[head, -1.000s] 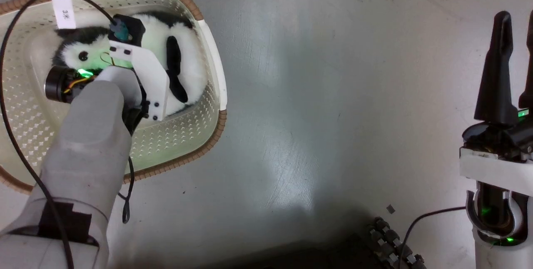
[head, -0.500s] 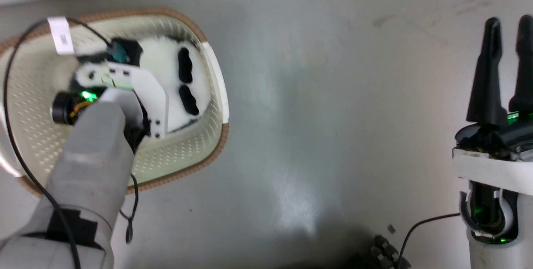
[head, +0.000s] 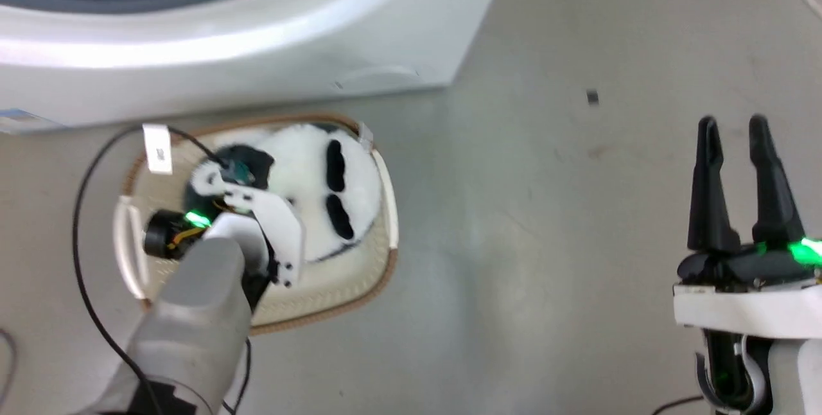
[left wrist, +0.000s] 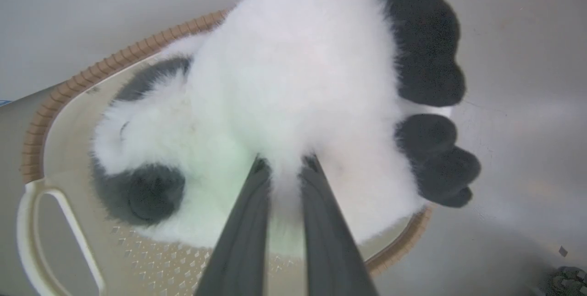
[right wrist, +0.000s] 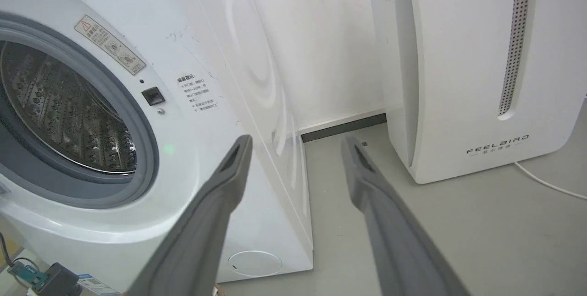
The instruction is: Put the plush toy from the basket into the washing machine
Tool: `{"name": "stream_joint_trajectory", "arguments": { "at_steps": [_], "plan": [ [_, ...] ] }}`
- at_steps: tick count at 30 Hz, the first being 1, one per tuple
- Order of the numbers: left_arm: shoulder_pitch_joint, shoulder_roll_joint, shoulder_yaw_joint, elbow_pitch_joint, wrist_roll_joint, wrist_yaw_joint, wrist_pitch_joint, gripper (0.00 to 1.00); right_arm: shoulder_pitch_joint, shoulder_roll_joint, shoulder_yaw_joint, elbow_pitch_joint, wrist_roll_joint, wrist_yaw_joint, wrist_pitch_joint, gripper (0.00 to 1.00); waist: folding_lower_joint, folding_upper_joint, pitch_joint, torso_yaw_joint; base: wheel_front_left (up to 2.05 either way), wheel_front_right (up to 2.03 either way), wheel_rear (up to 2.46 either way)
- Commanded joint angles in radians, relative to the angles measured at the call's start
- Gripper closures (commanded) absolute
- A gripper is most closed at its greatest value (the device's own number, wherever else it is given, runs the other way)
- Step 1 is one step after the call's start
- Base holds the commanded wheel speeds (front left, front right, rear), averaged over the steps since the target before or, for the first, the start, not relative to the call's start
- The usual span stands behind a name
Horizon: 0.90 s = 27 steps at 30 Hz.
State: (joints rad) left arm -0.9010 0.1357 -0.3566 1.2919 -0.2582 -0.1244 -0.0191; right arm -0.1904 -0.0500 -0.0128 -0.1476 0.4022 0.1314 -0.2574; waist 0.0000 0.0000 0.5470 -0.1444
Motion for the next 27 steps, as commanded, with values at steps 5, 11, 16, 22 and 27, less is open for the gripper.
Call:
{"name": "stream_joint_trajectory", "arguments": {
  "at_steps": [5,11,16,22,27],
  "plan": [
    [0.053,-0.019,-0.010,-0.005,-0.022,-0.004,-0.091,1.00,0.049,0.000,-0.014,0.009,-0.016,-0.001,-0.004,0.00,0.0000,0.0000,-0.149,0.079,0.00,0.00,0.00],
    [0.098,-0.034,-0.022,-0.021,-0.030,-0.004,-0.200,1.00,0.101,0.000,-0.021,0.014,-0.026,-0.001,-0.004,0.00,0.0000,0.0000,-0.245,0.111,0.00,0.00,0.00],
    [0.134,-0.044,-0.024,-0.085,-0.030,0.021,-0.239,1.00,0.148,0.000,-0.026,0.017,-0.032,-0.001,-0.004,0.00,0.0000,0.0000,-0.320,0.134,0.00,0.00,0.00],
    [0.168,-0.027,-0.004,-0.261,-0.016,0.073,-0.242,1.00,0.167,0.000,-0.041,0.013,-0.028,-0.001,-0.004,0.00,0.0000,0.0000,-0.346,0.147,0.00,0.00,0.00],
    [0.205,0.004,0.034,-0.444,0.012,0.127,-0.242,1.00,0.170,0.000,-0.037,0.009,-0.027,-0.001,-0.004,0.00,0.0000,0.0000,-0.338,0.144,0.00,0.00,0.00]
  ]
}}
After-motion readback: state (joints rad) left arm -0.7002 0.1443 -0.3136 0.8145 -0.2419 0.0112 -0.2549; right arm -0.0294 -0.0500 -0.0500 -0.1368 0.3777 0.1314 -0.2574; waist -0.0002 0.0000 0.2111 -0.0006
